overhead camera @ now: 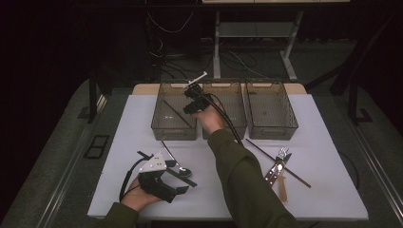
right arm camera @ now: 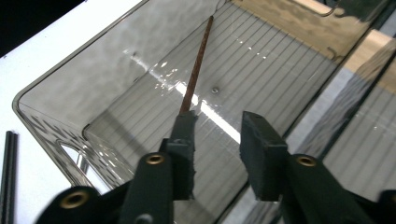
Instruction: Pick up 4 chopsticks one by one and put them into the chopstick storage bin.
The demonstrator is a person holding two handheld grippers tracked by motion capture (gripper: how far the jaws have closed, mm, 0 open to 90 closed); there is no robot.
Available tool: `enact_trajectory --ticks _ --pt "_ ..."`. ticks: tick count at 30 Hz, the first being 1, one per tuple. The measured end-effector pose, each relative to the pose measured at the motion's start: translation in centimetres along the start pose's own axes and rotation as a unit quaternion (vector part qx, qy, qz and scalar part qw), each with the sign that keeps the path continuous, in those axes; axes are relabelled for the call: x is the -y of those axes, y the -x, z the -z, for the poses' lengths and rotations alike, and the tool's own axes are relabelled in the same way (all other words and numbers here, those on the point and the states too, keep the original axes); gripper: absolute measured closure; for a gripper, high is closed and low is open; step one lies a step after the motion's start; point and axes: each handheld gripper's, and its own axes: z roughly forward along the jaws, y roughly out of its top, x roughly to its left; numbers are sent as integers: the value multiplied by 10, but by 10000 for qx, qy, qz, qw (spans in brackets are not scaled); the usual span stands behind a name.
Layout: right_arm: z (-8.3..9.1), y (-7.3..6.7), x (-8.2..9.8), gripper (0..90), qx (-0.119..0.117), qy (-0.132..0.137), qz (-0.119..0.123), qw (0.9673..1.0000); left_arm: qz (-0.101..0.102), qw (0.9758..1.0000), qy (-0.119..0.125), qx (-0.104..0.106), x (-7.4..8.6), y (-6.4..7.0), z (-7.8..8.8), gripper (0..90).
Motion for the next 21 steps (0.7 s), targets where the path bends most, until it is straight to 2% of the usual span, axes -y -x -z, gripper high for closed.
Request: enact_trajectory --ticks 9,11,12,21 --pt "18 5 5 505 -184 238 147 9994 14 10000 26 -12 0 -1 0 0" --pt "21 6 6 492 -256 278 141 9992 24 10000 25 -10 0 -1 0 0" --pt "27 7 8 470 -356 321 239 9986 47 10000 38 -10 0 -1 -1 0" --pt "54 20 24 405 -421 549 387 9969 3 10000 34 -42 0 -4 0 0"
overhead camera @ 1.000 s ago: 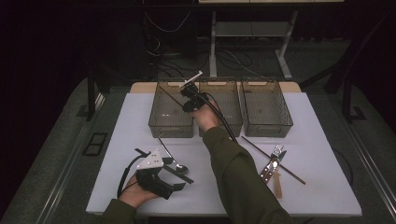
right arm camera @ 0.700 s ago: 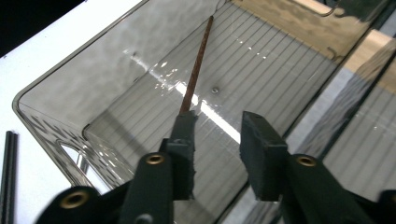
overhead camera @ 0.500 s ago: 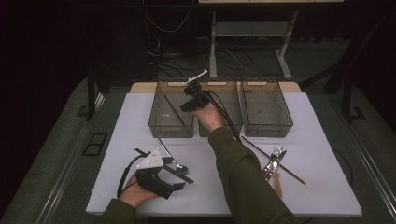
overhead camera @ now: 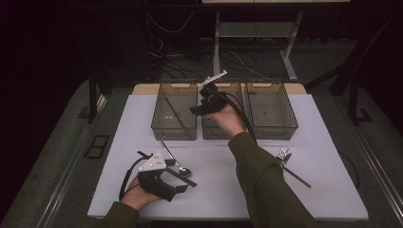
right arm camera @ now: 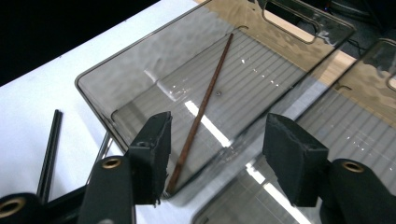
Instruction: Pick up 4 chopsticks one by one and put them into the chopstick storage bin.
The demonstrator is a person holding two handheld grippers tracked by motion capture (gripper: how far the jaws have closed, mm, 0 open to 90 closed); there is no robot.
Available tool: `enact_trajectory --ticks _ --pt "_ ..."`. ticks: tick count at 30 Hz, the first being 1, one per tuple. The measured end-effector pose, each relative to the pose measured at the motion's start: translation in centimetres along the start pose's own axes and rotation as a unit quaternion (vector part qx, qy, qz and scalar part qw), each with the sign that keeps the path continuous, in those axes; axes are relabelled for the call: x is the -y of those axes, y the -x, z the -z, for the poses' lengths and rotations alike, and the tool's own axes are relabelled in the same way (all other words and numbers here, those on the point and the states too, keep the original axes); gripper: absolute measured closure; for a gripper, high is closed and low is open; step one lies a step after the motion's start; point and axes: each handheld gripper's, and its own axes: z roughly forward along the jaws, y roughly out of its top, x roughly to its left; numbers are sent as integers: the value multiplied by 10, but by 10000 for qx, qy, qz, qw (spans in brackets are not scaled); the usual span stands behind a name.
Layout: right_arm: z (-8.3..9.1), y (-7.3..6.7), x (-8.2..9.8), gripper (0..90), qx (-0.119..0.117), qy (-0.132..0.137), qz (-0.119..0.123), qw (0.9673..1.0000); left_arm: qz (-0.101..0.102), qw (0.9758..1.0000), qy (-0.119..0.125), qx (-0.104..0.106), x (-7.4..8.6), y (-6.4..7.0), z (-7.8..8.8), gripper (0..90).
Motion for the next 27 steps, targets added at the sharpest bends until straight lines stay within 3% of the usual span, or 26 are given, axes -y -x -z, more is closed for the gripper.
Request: enact_trajectory --ticks 10,18,27 --pt "25 15 23 332 -147 204 54 9997 51 9999 121 -46 1 -2 1 0" --pt "46 24 44 320 -207 353 99 9991 72 9999 6 -91 2 -3 0 0" --pt "68 38 72 320 -265 540 38 9982 -78 9999 17 -134 2 -8 2 0"
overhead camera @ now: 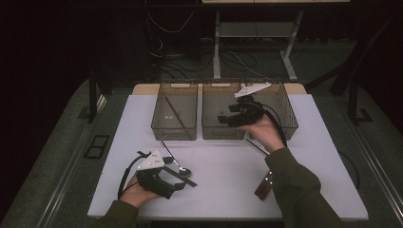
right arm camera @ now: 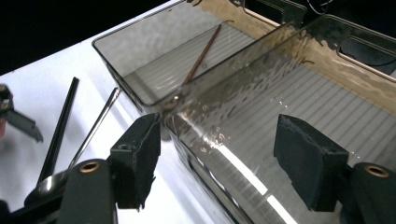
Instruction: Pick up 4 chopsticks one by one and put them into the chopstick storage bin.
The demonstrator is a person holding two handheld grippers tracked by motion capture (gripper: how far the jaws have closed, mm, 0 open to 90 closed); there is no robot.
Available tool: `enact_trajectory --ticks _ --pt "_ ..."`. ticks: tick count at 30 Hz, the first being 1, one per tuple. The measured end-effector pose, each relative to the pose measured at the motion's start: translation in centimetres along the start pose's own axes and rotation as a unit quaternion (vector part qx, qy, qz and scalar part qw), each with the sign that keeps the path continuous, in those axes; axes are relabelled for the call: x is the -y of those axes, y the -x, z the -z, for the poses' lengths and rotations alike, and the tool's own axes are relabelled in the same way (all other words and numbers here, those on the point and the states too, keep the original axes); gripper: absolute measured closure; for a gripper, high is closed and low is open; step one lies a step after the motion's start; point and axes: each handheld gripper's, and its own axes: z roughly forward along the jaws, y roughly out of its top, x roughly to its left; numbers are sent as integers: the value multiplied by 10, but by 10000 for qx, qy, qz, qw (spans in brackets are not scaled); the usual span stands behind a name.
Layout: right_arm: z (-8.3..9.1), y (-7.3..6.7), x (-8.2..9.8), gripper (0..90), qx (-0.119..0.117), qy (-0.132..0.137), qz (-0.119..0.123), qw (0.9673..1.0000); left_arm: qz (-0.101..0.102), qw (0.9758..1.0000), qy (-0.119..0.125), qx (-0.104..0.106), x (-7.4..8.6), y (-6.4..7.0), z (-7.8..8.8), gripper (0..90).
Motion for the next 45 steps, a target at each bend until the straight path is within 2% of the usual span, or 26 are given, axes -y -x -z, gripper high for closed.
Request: enact_trajectory --ticks 10,18,21,24,32,39,42,45 --pt "19 11 35 309 -57 27 -34 10000 148 9999 22 26 0 0 0 0" --pt "44 18 59 291 -9 90 -114 9999 157 9999 -1 17 0 1 0 0" --pt "48 19 65 294 -8 100 -130 9999 165 9999 -5 18 1 1 0 0" --pt "57 25 80 287 16 57 -165 9998 163 9999 -12 25 1 1 0 0" --pt "73 31 98 269 34 90 -204 9997 131 9999 -32 15 1 2 1 0" --pt "91 35 115 309 133 48 -281 9995 52 10000 -64 18 1 4 1 0" --pt "102 36 126 368 123 8 -309 9994 94 9999 -34 10 1 4 1 0" --pt "110 37 135 382 170 -67 -362 9992 56 10000 -65 16 1 4 1 0"
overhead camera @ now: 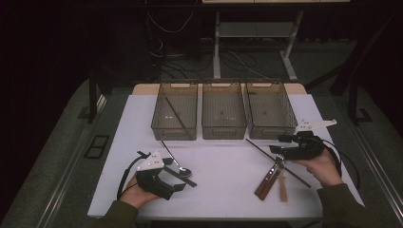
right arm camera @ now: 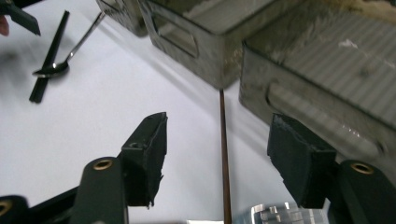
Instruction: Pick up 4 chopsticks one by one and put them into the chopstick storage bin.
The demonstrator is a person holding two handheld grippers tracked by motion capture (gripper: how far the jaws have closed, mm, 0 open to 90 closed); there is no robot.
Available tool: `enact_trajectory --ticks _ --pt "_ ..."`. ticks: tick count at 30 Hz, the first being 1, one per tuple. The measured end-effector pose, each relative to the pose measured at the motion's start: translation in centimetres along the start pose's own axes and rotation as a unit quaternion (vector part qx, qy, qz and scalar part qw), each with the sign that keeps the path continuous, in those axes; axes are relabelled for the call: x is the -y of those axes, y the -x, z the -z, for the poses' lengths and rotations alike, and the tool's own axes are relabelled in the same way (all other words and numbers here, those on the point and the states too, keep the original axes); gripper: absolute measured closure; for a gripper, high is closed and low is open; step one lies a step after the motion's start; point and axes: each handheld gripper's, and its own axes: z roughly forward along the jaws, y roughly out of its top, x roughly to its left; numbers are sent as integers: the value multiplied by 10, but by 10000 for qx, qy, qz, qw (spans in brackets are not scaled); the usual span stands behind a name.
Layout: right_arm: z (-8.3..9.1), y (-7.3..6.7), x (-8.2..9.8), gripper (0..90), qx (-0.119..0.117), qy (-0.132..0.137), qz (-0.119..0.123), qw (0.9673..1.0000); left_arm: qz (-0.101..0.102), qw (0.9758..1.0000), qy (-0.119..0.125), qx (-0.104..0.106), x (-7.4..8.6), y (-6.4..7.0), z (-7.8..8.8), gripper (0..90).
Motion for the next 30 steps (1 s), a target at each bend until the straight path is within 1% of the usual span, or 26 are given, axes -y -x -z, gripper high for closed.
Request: enact_trajectory --ticks 2,3,4,7,10,12,15,17,18,20,22,24,28,30 --pt "1 0 2 388 21 -30 7 10000 -6 10000 -8 4 0 0 0 0" --pt "5 1 9 417 46 -102 12 9999 -14 10000 -18 3 0 1 0 0" --pt "7 1 12 426 73 -126 -14 9999 -14 10000 -19 5 0 1 0 0" --pt "13 1 19 454 137 -183 12 9997 -6 10000 -15 8 0 2 0 0" --pt "17 1 27 485 160 -246 -13 9996 -11 10000 -19 4 0 2 -1 0" --pt "19 2 33 495 192 -286 25 9994 -6 10000 -23 2 0 2 -1 0" --pt "22 3 42 542 225 -394 34 9990 -8 10000 -18 -2 0 2 -1 0" --pt "22 4 49 560 158 -522 -4 9985 -23 10000 -28 0 0 2 0 0" --pt "22 3 52 561 151 -541 -20 9984 -23 10000 -28 0 0 2 0 0" --pt "22 3 59 556 200 -636 -66 9978 -41 10000 -49 10 0 3 -1 0" --pt "21 2 64 569 183 -700 -67 9974 -35 10000 -68 11 0 3 -2 0" --pt "19 1 67 569 184 -808 4 9966 -54 10000 -67 14 0 4 -2 0" --pt "17 1 69 583 193 -871 55 9960 -42 10000 -67 17 0 4 -2 0" --pt "15 1 69 595 195 -885 35 9959 -56 9999 -83 23 0 4 -2 0"
